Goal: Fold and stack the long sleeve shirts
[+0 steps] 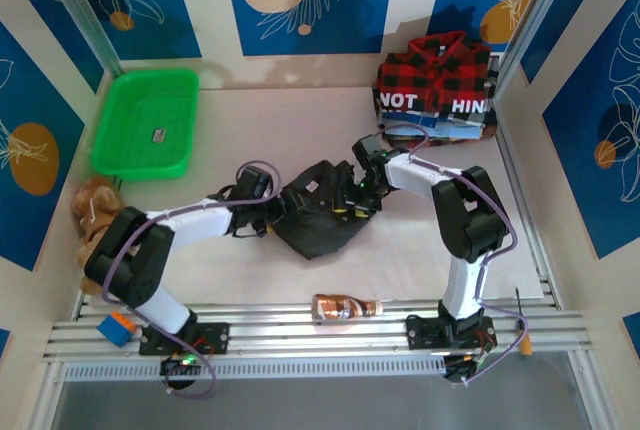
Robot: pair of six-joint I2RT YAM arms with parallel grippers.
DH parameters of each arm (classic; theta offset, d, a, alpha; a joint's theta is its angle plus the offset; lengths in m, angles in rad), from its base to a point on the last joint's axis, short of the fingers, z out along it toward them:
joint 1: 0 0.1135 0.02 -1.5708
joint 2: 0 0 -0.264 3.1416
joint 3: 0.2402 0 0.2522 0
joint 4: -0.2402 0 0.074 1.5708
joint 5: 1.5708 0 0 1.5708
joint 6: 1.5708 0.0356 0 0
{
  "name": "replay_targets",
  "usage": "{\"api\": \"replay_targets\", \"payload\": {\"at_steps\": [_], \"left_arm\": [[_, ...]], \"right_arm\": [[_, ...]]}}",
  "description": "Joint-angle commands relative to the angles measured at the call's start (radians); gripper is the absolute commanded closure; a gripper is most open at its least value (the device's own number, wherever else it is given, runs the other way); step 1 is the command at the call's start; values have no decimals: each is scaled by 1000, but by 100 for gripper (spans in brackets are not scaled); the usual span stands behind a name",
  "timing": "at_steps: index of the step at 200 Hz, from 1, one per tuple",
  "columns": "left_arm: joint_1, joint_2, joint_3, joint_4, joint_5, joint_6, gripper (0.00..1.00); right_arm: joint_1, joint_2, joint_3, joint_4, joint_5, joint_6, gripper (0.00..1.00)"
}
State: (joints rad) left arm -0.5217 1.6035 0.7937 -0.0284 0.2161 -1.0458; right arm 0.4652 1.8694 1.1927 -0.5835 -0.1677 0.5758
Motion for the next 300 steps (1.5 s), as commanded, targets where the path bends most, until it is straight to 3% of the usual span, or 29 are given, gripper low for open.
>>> {"api": "replay_targets", "payload": {"at_steps": [1,24,44,95,125,163,216,300], "left_arm": [[53,63,87,31,11,92,13],[102,121,180,-12,58,176,13],[130,173,260,-59,104,238,13],[185,123,246,-125,103,282,5],[204,72,237,-137,118,299,2],[204,20,206,-112,159,285,1],[197,-26,116,-95,166,260,1],[162,20,86,-2,165,229,1]], "right_arm": [[59,-22,-68,43,-126,188,48],[117,-53,-87,123,-216,333,47],[144,-70,-15,69,-213,338,44],[58,-216,159,-274,37,73,34],[-12,-254,149,-326,170,-150,29],[-73,-179,73,-194,119,-292,28],[-71,-26,87,-72,53,-299,30],[45,164,224,-120,135,-293,38]]}}
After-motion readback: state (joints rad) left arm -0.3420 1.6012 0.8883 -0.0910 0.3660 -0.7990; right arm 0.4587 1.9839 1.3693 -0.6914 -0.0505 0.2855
